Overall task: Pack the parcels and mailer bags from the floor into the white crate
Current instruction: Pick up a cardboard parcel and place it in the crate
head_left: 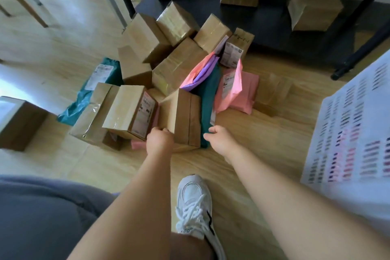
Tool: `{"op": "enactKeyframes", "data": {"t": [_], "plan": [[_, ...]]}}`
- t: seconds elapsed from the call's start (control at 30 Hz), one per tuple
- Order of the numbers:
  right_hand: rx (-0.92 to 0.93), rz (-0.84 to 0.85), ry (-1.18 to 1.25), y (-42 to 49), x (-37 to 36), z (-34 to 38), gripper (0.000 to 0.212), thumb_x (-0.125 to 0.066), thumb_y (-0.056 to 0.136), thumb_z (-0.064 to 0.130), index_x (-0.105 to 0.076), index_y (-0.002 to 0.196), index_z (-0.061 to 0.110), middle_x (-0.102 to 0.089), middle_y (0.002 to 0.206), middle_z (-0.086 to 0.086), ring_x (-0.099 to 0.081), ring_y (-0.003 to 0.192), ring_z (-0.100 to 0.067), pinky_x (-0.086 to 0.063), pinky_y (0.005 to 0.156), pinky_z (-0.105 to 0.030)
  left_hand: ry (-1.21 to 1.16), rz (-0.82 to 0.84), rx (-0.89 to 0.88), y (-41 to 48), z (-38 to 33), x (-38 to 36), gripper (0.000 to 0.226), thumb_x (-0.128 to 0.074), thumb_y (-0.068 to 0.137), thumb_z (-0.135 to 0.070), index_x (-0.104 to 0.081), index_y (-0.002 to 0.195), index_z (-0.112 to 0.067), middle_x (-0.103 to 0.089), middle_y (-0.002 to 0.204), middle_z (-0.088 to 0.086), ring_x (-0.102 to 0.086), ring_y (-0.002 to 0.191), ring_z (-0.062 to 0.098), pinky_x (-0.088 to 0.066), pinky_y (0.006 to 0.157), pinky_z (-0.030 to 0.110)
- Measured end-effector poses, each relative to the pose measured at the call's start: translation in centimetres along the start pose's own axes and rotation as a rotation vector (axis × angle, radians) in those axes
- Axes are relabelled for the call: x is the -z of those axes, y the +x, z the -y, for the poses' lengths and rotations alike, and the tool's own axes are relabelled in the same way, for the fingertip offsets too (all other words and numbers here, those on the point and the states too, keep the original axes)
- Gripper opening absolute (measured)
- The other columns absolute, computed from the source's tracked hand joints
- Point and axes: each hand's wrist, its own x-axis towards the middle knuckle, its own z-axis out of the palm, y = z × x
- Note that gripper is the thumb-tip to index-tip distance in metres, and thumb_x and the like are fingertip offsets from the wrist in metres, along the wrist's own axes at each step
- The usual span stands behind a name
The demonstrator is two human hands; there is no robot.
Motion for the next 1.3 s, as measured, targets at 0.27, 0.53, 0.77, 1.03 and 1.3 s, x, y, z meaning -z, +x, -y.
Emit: {"op": "enactKeyframes", "data": {"t": [0.27, 0.53, 0.77, 1.03, 1.3], "plan": [[0.025, 0.054, -0.012, 1.4, -1.9, 0.4, 0.062, -0.056, 0.095, 0.03, -0.032, 0.15, 0.014, -0.037, 0.153, -0.006, -0.038, 0.138, -0.023, -0.031, 0.114, -0.036, -0.467, 0.051, 0.277, 1.9, 0.9, -1.5, 0.072, -0.069, 0.06, -0.046, -0.059, 0.122, -0.011, -0.065, 0.115, 0.009, -0.06, 0.108, 0.03, -0.047, 0.099, 0.038], [0.02, 0.134, 0.117, 0.1, 0.0, 0.2, 0.063, -0.059, 0.095, 0.035, -0.035, 0.149, 0.013, -0.042, 0.149, -0.002, -0.043, 0.134, -0.018, -0.033, 0.1, -0.024, -0.529, 0.108, 0.259, 0.0, 0.3, -1.1, 0.079, -0.071, 0.067, -0.04, -0.047, 0.136, -0.01, -0.052, 0.131, 0.011, -0.054, 0.111, 0.031, -0.046, 0.091, 0.041], [0.08, 0.141, 0.17, -3.4, 3.1, 1.4, 0.049, -0.06, 0.093, 0.04, -0.054, 0.135, 0.015, -0.059, 0.132, 0.006, -0.056, 0.114, -0.01, -0.04, 0.093, -0.022, -0.527, 0.064, 0.121, -4.2, -1.4, 0.0, 0.056, -0.066, 0.078, -0.039, -0.043, 0.123, -0.016, -0.054, 0.108, 0.007, -0.055, 0.099, 0.028, -0.047, 0.093, 0.041], [0.108, 0.02, 0.244, -8.9, 9.5, 1.7, 0.116, -0.068, 0.043, 0.086, -0.052, 0.138, 0.023, -0.052, 0.141, 0.01, -0.047, 0.129, -0.017, -0.033, 0.109, -0.036, -0.602, 0.17, -0.122, -11.1, -5.2, 1.3, 0.015, -0.049, 0.095, -0.028, -0.055, 0.108, -0.027, -0.056, 0.109, 0.001, -0.053, 0.104, 0.019, -0.046, 0.088, 0.034], [0.038, -0.074, 0.476, -13.5, 14.4, 0.5, 0.078, -0.064, 0.07, 0.075, -0.059, 0.123, 0.018, -0.068, 0.114, -0.006, -0.067, 0.103, -0.026, -0.056, 0.088, -0.041, -0.579, 0.267, -0.203, -16.2, -8.6, 2.5, 0.026, -0.065, 0.089, -0.028, -0.06, 0.115, -0.027, -0.06, 0.101, -0.003, -0.061, 0.093, 0.015, -0.056, 0.087, 0.036]]}}
